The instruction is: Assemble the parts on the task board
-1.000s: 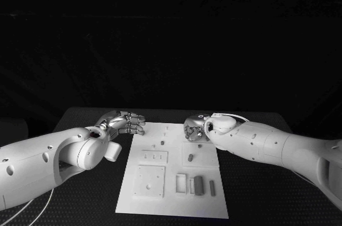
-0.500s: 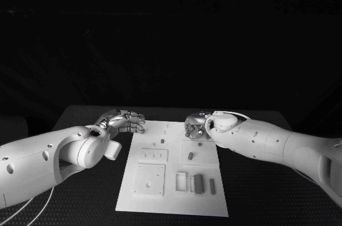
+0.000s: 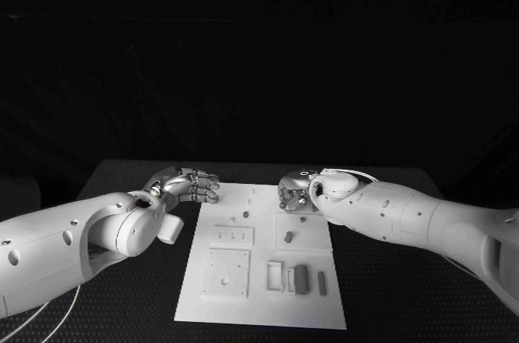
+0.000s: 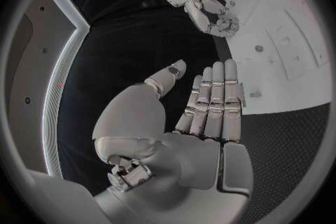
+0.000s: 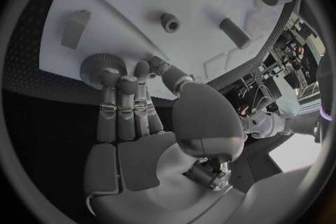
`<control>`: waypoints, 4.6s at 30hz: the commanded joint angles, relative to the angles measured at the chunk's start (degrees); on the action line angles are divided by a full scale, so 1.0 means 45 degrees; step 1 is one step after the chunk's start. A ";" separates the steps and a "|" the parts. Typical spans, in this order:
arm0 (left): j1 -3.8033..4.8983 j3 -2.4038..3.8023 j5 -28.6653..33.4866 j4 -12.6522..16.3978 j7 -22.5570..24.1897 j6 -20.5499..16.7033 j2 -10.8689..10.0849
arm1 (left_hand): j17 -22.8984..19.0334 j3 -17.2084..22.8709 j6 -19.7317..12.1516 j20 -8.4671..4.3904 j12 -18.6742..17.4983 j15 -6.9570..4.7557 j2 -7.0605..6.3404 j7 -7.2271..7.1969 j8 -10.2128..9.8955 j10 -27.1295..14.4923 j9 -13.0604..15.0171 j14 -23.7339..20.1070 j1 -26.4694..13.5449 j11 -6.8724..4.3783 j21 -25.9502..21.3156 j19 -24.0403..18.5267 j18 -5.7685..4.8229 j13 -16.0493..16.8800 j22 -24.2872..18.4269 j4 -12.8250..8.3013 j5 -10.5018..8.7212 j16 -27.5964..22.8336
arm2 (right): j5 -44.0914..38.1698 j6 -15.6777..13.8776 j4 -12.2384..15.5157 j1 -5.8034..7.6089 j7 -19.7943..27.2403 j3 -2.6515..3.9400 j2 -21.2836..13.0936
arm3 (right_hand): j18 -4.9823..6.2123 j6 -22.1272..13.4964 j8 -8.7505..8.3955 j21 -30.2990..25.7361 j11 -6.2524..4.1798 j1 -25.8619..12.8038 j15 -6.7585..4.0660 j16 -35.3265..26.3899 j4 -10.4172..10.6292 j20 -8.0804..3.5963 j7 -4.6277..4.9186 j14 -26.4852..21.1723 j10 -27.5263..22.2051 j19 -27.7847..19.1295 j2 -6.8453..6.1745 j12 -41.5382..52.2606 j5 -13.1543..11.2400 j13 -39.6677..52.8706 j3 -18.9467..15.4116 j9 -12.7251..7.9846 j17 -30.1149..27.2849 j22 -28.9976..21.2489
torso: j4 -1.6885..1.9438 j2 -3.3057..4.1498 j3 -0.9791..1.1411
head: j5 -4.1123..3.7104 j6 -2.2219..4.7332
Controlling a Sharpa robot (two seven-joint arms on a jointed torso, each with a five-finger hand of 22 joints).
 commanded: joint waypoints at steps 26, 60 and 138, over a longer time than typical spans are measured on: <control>0.0014 0.0012 -0.0060 -0.0130 0.0058 0.0212 0.0069 | 0.0052 0.0008 -0.0124 -0.0014 -0.0086 0.0018 -0.0012 0.0194 -0.0065 -0.0099 0.0040 -0.0024 -0.0128 0.0025 -0.0083 -0.0042 0.0162 0.0005 0.0035 0.0054 -0.0055 -0.0109 | 0.0713 -0.0834 0.0162 -0.0092 -0.0161 -0.0048 -0.0009 | 0.0179 0.0885 0.0365 0.0781 -0.0303 -0.0397 -0.0380 0.0866 -0.0019 -0.0359 -0.0320 0.0250 0.0680 0.0203 0.1025 -0.0133 0.0063 0.0885 0.0052 0.0157 0.0116 0.0319 | 0.0022 0.0069 -0.0042 | -0.0005 0.0080; 0.0014 0.0013 -0.0132 -0.0288 0.0080 0.0179 0.0172 | 0.0104 0.0024 -0.0174 -0.0013 -0.0151 0.0017 -0.0016 0.0249 -0.0117 -0.0145 0.0072 -0.0015 -0.0089 0.0049 -0.0100 -0.0041 0.0164 0.0011 0.0069 0.0034 -0.0050 -0.0146 | -0.0970 -0.3749 -0.0449 -0.0095 -0.1249 -0.0033 0.1574 | 0.0179 0.1511 0.0598 0.1488 -0.0528 -0.0228 -0.0583 0.1505 0.0191 -0.0639 -0.0548 0.0597 0.1306 0.0503 0.0358 -0.0090 0.0068 0.1181 0.1514 0.0517 0.0089 0.0292 | 0.0039 0.0109 -0.0068 | 0.0054 0.0545; 0.0080 0.0028 -0.0171 -0.0114 0.0045 0.0151 0.0362 | 0.0179 0.0018 -0.0180 -0.0007 -0.0208 0.0024 -0.0034 0.0241 -0.0154 -0.0142 0.0145 -0.0010 -0.0103 0.0048 -0.0135 -0.0047 0.0160 0.0040 0.0119 0.0046 -0.0055 -0.0214 | -0.1699 -0.3244 -0.1986 -0.0125 -0.1680 -0.0042 0.2844 | 0.0179 0.1488 0.0536 0.1541 -0.0513 -0.0335 -0.0558 0.1505 0.0193 -0.0646 -0.0534 0.0574 0.1343 0.0452 0.0265 -0.0258 0.0058 0.1055 0.1687 0.0564 -0.0015 0.0267 | 0.0062 0.0240 -0.0144 | 0.0276 0.0510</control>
